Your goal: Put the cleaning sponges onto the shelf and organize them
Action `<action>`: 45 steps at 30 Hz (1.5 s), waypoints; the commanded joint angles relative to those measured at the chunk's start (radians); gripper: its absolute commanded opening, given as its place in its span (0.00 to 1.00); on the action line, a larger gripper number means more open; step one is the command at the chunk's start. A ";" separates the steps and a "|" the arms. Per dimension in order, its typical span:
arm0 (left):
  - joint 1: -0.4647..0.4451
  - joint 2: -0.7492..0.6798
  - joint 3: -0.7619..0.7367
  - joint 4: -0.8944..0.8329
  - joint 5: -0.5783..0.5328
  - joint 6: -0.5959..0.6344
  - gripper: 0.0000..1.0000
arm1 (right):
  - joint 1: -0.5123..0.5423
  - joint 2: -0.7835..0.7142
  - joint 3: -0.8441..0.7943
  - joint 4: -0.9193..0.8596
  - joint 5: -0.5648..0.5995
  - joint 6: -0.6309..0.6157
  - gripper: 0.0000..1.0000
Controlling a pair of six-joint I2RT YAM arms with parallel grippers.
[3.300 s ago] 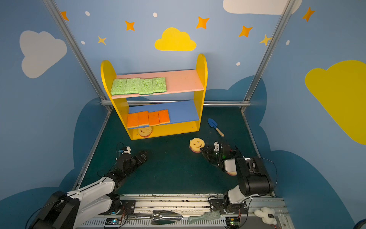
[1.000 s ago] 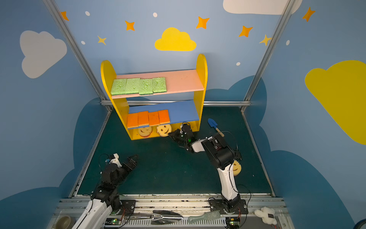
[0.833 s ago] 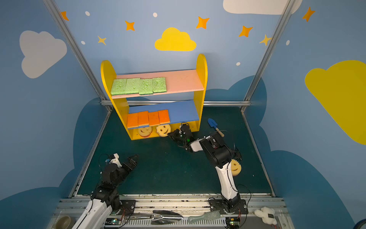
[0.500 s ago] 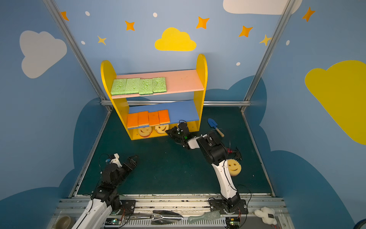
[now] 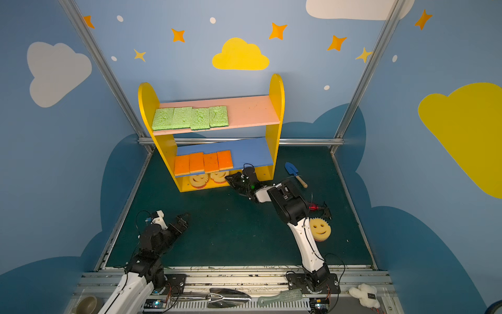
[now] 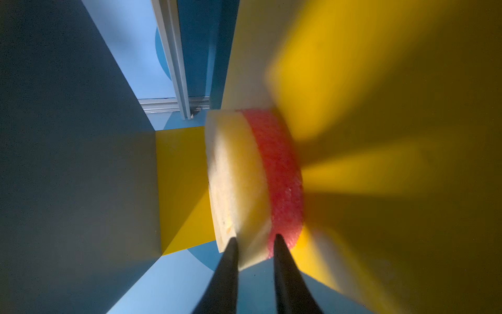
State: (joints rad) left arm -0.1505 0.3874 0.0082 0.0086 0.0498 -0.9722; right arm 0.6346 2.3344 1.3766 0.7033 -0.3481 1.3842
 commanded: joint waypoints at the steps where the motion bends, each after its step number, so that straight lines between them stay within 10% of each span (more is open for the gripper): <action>1: 0.005 0.002 -0.013 -0.022 0.015 0.014 1.00 | 0.011 0.022 0.034 -0.008 -0.001 -0.007 0.32; 22: -0.006 -0.161 0.015 -0.126 0.071 0.067 0.99 | 0.014 -0.193 -0.217 0.041 0.020 -0.072 0.50; 28: -0.127 -0.155 0.006 -0.118 -0.004 0.046 0.99 | -0.019 -0.337 -0.388 0.012 0.018 -0.125 0.50; 45: -0.444 0.481 0.162 0.288 -0.197 0.087 1.00 | -0.346 -0.948 -0.719 -0.642 -0.095 -0.462 0.50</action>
State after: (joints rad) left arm -0.5671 0.8227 0.1410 0.1944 -0.1135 -0.9043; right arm 0.3172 1.4731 0.6697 0.2924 -0.4294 1.0519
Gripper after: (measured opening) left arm 0.996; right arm 0.501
